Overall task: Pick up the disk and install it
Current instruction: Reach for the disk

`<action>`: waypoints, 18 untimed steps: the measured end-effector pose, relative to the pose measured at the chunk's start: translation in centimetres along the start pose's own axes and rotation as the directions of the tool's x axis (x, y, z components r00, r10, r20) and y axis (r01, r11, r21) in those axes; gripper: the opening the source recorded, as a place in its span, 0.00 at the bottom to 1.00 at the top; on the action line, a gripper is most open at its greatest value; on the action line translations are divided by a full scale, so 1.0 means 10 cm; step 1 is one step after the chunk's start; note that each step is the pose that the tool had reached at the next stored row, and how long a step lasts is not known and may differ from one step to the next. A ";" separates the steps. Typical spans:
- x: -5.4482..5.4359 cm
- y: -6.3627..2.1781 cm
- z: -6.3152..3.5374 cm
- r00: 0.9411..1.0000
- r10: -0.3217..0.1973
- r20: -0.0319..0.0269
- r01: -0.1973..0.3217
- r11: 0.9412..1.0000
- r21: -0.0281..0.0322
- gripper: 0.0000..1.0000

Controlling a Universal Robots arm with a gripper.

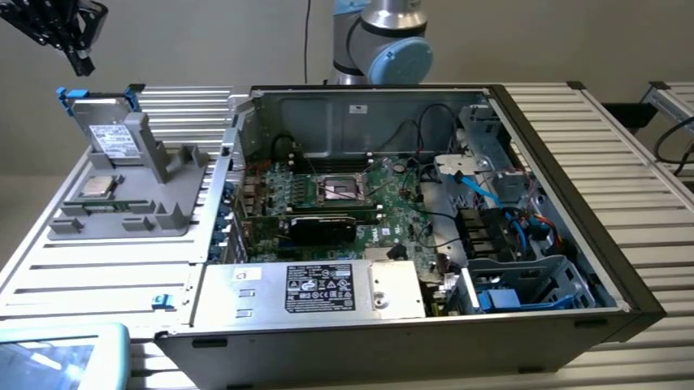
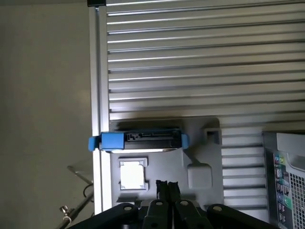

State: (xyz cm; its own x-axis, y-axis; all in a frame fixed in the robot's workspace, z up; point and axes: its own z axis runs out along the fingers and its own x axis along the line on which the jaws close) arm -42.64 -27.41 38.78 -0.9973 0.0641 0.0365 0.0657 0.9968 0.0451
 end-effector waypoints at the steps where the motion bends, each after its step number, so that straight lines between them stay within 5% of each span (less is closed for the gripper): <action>1: 0.02 0.010 0.000 1.000 0.000 -0.002 0.000 1.000 0.000 0.11; 18: 0.26 0.218 0.019 1.000 -0.015 -0.007 0.015 1.000 -0.004 0.11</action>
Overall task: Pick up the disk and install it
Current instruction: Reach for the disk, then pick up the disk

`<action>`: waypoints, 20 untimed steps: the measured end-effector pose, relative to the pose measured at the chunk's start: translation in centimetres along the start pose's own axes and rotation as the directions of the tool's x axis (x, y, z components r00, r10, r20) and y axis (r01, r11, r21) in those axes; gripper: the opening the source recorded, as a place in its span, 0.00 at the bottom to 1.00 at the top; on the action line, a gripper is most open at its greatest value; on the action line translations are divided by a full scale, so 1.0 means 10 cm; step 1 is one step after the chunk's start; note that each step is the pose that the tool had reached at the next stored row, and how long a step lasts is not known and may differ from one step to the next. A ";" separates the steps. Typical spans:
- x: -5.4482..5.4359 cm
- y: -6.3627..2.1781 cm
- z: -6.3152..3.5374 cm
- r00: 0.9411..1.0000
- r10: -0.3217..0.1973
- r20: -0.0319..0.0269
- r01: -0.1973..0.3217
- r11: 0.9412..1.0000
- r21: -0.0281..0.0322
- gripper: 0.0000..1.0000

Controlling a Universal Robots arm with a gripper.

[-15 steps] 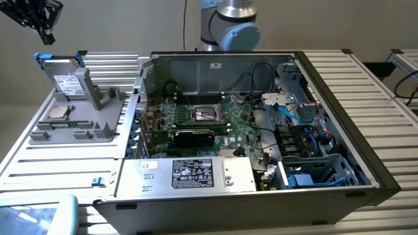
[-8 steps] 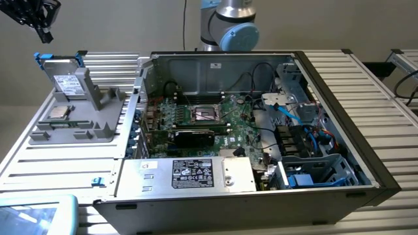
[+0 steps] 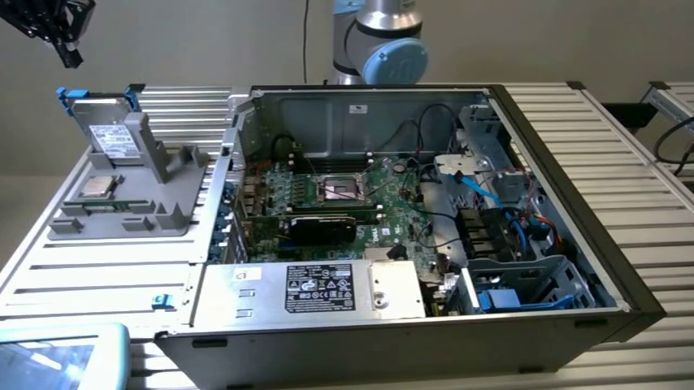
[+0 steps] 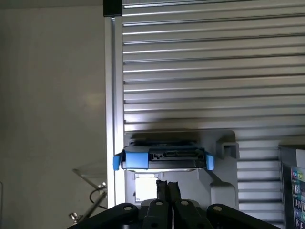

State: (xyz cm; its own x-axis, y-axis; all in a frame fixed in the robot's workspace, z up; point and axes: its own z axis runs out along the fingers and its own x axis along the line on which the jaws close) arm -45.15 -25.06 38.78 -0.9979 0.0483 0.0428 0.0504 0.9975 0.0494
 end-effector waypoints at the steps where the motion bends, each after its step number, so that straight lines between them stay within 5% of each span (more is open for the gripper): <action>1: 0.02 0.011 0.001 1.000 -0.002 0.000 0.002 1.000 0.000 0.11; 14: 0.26 0.137 0.018 1.000 -0.025 -0.001 0.025 1.000 0.001 0.11; 20: 0.29 0.165 0.019 0.999 -0.036 -0.002 0.036 0.999 0.002 0.11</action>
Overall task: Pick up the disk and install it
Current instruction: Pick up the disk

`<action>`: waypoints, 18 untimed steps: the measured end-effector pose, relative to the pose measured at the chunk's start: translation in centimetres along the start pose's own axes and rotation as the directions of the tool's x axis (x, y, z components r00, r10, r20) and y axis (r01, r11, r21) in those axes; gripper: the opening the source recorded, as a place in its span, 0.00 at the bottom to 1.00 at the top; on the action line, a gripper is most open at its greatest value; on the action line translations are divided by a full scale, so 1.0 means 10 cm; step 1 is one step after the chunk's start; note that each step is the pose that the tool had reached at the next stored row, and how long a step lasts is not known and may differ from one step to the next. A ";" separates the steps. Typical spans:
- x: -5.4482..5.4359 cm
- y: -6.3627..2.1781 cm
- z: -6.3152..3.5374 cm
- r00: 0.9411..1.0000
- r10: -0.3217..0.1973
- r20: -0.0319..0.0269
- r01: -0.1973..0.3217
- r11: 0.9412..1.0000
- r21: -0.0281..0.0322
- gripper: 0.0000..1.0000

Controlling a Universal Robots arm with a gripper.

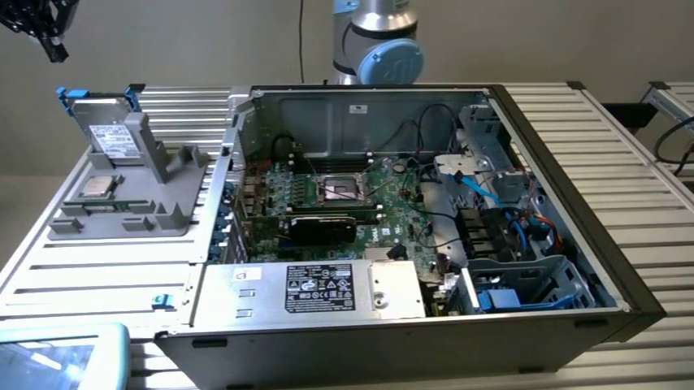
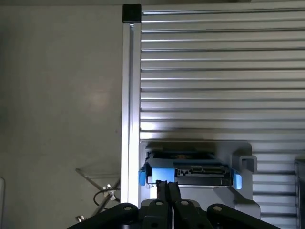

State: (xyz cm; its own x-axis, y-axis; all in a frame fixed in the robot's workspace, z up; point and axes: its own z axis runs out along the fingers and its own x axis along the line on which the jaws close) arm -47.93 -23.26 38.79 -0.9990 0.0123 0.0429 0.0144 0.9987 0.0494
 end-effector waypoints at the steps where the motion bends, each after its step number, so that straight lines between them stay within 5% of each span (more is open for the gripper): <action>1: 0.00 0.000 0.000 1.000 0.000 0.000 0.000 1.000 0.000 0.11; 13: 0.00 0.000 0.000 1.000 -0.002 0.000 0.002 1.000 0.000 0.11; 18: 0.00 0.000 0.001 0.996 -0.089 0.001 0.089 0.996 0.004 0.11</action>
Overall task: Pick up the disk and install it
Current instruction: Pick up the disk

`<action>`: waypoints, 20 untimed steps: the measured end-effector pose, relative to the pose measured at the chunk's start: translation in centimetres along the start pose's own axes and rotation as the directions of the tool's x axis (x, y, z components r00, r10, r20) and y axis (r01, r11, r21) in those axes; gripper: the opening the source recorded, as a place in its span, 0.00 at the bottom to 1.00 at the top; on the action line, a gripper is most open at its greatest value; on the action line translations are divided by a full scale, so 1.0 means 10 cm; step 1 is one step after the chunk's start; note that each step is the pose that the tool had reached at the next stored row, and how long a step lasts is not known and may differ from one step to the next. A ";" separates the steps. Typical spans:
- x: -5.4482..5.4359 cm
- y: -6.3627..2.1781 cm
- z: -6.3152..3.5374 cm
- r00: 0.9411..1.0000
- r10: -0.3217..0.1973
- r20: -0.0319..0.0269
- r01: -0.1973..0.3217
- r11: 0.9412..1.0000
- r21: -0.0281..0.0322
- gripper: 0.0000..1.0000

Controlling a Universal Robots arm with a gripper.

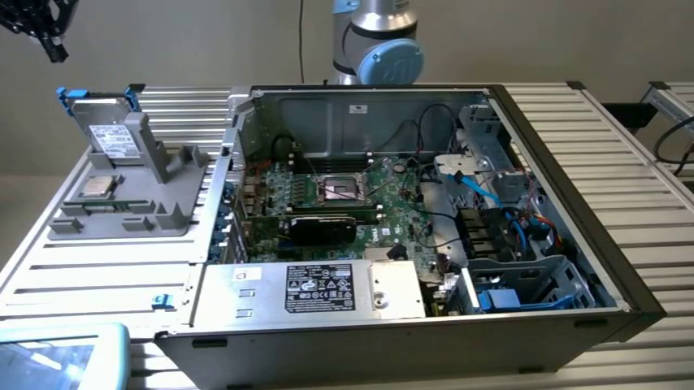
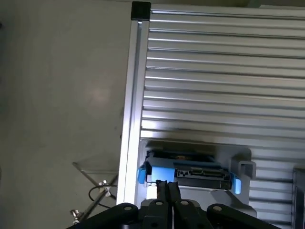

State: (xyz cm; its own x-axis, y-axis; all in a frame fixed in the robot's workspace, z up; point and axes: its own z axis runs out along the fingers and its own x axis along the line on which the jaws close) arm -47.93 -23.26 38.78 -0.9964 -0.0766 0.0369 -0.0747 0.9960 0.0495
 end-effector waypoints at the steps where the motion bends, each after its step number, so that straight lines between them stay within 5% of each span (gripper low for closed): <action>1: 0.00 0.000 0.001 1.000 -0.018 0.000 0.018 1.000 0.001 0.11; 6: 0.00 0.000 0.001 0.994 -0.109 0.003 0.109 0.994 0.005 0.11; 11: 0.00 0.000 0.003 0.980 -0.198 0.004 0.198 0.980 0.009 0.11; 15: 0.00 0.000 0.004 0.963 -0.269 0.004 0.269 0.963 0.012 0.11; 20: 0.00 0.000 0.004 0.934 -0.356 0.005 0.356 0.934 0.016 0.11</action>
State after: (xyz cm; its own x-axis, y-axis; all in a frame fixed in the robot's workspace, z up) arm -47.93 -23.26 38.74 -0.9045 -0.4264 0.0115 -0.4255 0.9039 0.0438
